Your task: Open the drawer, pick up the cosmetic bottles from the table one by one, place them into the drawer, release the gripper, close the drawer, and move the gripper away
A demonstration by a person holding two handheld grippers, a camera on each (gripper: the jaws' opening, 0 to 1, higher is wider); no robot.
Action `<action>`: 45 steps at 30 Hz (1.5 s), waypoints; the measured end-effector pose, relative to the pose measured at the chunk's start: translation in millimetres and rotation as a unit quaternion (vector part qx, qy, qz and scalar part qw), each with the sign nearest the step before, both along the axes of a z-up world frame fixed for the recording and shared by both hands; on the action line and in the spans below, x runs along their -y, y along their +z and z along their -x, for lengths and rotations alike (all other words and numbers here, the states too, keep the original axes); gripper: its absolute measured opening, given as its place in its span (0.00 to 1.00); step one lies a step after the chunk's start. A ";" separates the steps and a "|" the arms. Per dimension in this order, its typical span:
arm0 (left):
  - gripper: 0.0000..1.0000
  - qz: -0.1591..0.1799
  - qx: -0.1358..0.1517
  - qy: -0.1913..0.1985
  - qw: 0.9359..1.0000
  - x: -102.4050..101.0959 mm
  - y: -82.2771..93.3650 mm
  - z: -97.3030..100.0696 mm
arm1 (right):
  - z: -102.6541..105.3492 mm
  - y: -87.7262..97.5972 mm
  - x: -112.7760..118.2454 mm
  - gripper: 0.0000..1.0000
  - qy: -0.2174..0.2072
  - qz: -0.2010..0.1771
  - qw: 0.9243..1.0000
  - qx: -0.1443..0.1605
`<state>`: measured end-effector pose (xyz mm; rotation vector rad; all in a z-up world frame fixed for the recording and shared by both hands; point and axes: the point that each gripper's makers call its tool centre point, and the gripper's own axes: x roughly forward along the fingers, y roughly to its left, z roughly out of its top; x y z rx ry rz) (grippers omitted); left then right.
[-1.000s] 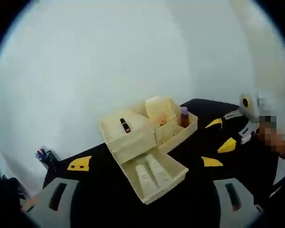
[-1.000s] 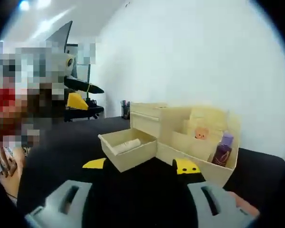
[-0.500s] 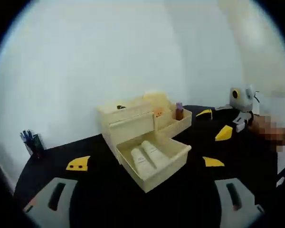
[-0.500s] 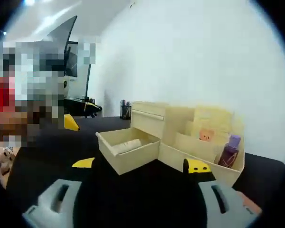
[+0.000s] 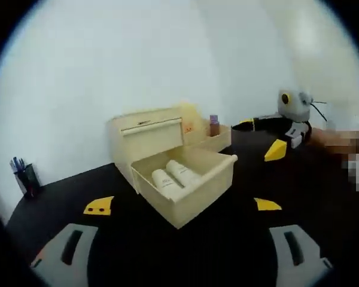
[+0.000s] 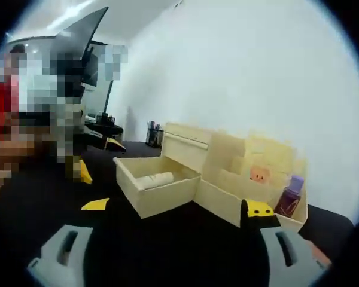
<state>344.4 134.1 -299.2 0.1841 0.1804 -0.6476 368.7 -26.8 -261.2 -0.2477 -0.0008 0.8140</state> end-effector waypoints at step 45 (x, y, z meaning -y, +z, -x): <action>0.83 0.061 -0.013 -0.006 0.998 -25.3 10.2 -1.7 | -51.8 -8.4 -50.8 0.93 0.066 0.079 0.993 0.055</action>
